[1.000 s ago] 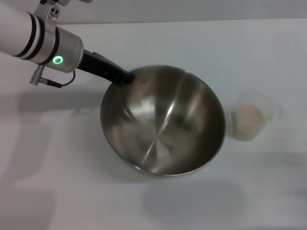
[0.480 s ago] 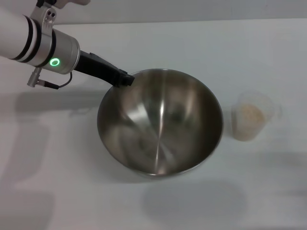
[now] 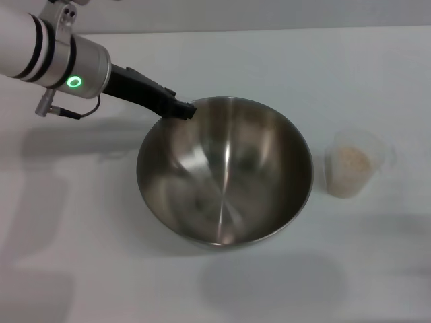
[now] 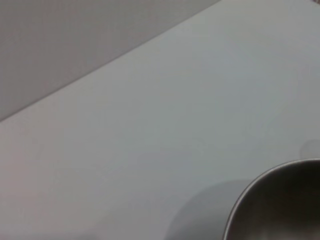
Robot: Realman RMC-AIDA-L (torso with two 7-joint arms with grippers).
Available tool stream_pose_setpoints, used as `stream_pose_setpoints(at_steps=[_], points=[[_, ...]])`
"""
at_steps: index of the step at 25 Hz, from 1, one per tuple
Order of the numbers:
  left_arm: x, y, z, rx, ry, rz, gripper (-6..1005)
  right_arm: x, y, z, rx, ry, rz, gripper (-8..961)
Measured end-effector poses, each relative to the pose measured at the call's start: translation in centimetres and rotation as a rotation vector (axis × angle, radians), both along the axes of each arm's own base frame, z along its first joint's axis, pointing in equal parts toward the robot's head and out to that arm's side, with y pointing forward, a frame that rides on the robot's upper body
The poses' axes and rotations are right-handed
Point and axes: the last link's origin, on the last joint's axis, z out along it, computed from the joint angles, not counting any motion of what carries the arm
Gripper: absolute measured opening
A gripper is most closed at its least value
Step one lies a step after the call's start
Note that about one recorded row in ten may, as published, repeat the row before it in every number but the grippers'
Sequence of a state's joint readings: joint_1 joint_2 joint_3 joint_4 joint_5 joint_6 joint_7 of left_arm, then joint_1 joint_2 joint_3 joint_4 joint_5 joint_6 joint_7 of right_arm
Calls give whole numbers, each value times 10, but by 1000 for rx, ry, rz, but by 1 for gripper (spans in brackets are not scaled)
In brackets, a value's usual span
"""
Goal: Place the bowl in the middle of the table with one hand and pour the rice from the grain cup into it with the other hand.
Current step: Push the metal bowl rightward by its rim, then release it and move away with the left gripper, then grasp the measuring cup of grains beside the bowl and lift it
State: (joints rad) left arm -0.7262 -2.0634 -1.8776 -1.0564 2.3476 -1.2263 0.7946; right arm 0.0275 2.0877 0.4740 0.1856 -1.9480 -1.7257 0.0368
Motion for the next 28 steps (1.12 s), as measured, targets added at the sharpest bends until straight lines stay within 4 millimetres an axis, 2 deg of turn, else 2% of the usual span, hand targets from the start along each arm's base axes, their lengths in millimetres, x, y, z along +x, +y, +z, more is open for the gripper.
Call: stream_pose_setpoints(at_steps=[3, 11, 15, 19, 22, 24, 25, 28], points=[[6, -1, 5, 14, -9, -21, 530, 0, 0, 0, 0, 0, -1, 823], [20, -1, 14, 35, -18, -64, 716, 0, -1, 0, 2, 0, 0, 821], [31, -1, 27, 99, -28, -121, 795, 0, -1, 1, 5, -1, 3, 820], [47, -2, 44, 248, -38, -225, 831, 0, -2, 1, 6, -1, 3, 818], [62, -6, 59, 459, -56, -358, 841, 0, -2, 1, 6, -1, 2, 818], [63, -10, 67, 580, -62, -414, 842, 1, -3, 1, 5, -1, -2, 817], [61, -15, 74, 695, -71, -454, 843, 1, -3, 1, 5, -1, -2, 817], [56, -21, 80, 840, -87, -484, 844, 1, -5, 1, 6, -3, -4, 816]])
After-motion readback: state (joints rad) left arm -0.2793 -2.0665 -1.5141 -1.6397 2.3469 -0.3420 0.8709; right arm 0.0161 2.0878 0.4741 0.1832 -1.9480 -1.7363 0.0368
